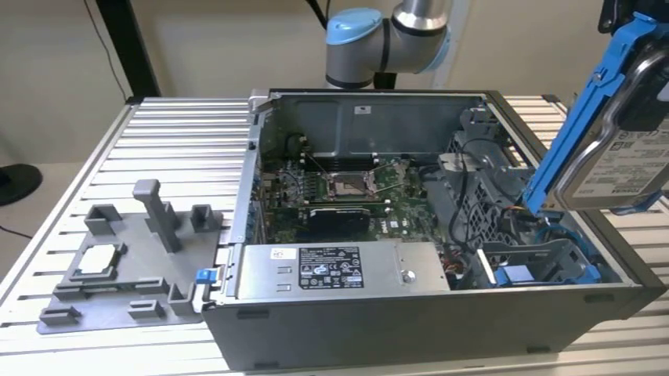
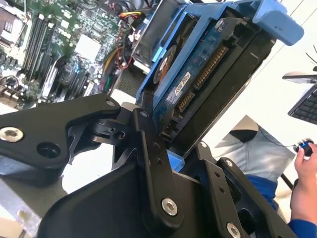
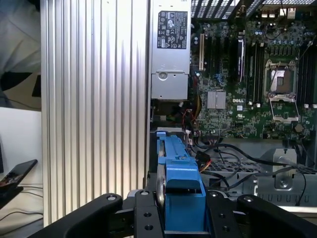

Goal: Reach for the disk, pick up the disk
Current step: 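Pick up the disk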

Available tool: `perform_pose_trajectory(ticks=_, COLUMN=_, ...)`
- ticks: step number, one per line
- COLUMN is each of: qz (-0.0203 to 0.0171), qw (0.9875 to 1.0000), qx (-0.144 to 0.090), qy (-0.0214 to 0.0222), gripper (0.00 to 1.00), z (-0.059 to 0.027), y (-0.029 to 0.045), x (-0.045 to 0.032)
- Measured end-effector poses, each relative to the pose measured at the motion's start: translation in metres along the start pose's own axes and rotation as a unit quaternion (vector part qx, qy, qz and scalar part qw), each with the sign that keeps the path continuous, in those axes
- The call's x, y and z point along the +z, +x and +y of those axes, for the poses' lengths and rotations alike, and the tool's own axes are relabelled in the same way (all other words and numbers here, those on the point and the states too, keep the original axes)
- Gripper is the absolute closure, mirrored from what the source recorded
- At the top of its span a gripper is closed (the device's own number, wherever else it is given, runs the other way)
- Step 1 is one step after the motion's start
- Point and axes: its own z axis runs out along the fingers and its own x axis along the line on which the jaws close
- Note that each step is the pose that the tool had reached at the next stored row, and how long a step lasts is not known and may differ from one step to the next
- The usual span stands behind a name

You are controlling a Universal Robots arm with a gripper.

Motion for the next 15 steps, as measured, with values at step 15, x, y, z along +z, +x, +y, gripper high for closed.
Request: perform_pose_trajectory(ticks=15, qz=0.0, qw=1.0, qx=0.0, qy=0.0, gripper=1.0, z=-0.0007, y=-0.0188, x=0.0016)
